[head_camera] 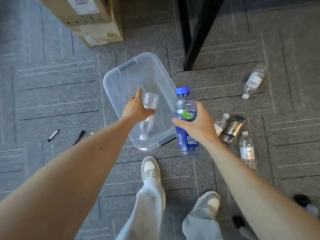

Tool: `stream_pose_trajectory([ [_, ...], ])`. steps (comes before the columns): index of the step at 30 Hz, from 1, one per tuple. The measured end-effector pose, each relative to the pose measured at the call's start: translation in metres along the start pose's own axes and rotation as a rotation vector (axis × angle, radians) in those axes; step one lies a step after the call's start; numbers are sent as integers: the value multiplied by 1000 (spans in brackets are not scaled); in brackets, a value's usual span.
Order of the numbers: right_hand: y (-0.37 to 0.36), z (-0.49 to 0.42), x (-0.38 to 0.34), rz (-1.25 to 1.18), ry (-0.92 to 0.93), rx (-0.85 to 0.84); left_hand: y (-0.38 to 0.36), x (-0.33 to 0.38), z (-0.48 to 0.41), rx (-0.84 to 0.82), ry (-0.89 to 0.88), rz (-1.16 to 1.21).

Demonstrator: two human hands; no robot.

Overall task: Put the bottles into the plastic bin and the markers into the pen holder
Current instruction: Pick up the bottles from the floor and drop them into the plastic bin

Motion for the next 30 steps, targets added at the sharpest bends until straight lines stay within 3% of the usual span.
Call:
stream_pose_trajectory([
  [8, -93, -50, -26, 174, -31, -14, 34, -73, 2, 4, 33, 45],
  [17, -124, -104, -7, 310, -121, 18, 45, -93, 7, 33, -26, 92],
  [23, -80, -88, 8, 264, -48, 65, 28, -42, 18, 15, -58, 98],
  [30, 54, -30, 72, 202, -129, 202, -11, 66, 52, -83, -123, 59],
])
Point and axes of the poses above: each hand's wrist, its own z-axis away from the middle knuckle, its own y-axis out of the back of the hand, x = y × z, the point moved 9 cm from there along -z, towards the middle knuckle, and after that the axes turned 2 degrees about x, right-handed, at the moved point
